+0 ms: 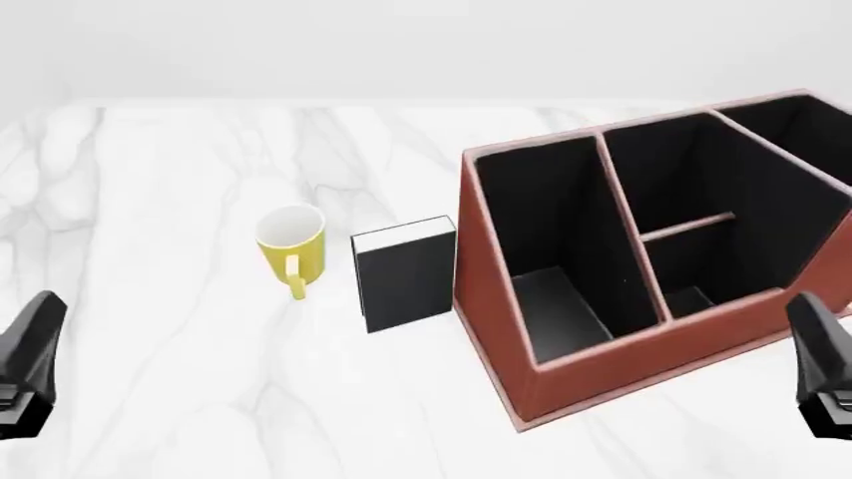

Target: Pick up the book and place it in the back compartment of the caddy.

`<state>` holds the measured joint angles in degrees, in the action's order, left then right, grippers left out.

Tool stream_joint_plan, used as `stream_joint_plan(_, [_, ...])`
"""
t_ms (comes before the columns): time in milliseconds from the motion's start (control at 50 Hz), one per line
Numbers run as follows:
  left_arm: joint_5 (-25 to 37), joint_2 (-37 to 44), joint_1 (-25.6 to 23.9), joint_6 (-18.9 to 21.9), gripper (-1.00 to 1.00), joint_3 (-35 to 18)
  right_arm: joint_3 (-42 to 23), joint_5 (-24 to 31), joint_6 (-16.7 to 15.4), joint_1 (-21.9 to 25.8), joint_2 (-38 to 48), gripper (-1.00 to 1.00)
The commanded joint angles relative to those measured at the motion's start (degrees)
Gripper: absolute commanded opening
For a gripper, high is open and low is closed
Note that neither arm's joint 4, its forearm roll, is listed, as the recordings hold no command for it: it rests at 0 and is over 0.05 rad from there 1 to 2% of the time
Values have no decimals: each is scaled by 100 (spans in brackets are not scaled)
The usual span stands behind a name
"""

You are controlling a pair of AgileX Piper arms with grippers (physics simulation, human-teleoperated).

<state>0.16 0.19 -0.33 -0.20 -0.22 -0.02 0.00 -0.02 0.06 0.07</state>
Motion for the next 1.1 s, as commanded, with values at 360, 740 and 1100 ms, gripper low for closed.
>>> stream_joint_plan(360, [20,1344,-667,146,100,-1773,-3,36,43,17,32,100])
stream_joint_plan(740, [919,5210,-2618,1369,100,-4964,-16,-111,55,61,209,100])
stream_joint_plan(1100, [2091,7477,-3354,1753,100,-8083,-1,-226,67,50,352,100])
